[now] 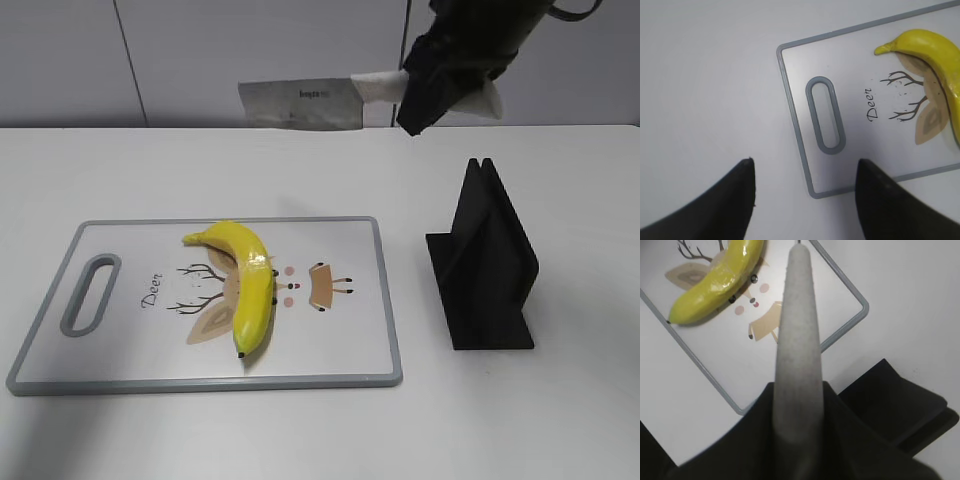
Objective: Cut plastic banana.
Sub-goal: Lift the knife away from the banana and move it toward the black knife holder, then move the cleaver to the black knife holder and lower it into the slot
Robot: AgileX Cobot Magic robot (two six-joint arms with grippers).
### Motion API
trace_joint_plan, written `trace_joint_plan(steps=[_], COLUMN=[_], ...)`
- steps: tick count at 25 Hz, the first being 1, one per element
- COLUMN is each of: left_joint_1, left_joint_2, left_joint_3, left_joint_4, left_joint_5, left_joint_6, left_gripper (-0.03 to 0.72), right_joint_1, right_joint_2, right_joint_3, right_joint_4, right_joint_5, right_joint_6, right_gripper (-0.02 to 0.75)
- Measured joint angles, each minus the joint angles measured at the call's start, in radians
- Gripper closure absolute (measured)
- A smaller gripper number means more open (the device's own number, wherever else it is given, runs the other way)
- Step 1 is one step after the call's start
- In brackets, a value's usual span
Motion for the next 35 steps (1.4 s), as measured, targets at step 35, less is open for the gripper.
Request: trace_joint_plan(steps=[35], left_joint_1=[0.007], left_joint_2=[-1.427], left_joint_3=[0.868], left_joint_4=[-0.005], left_joint_5=[-0.15], left_joint_6=[-0.05], left_gripper=[0.107], right_joint_1=[0.0], right_joint_2=[-0.679], right_joint_3=[0.782], right_joint_4=[-0.153], right_joint_5=[-0.382], right_joint_6=[0.624], right_gripper=[0.571])
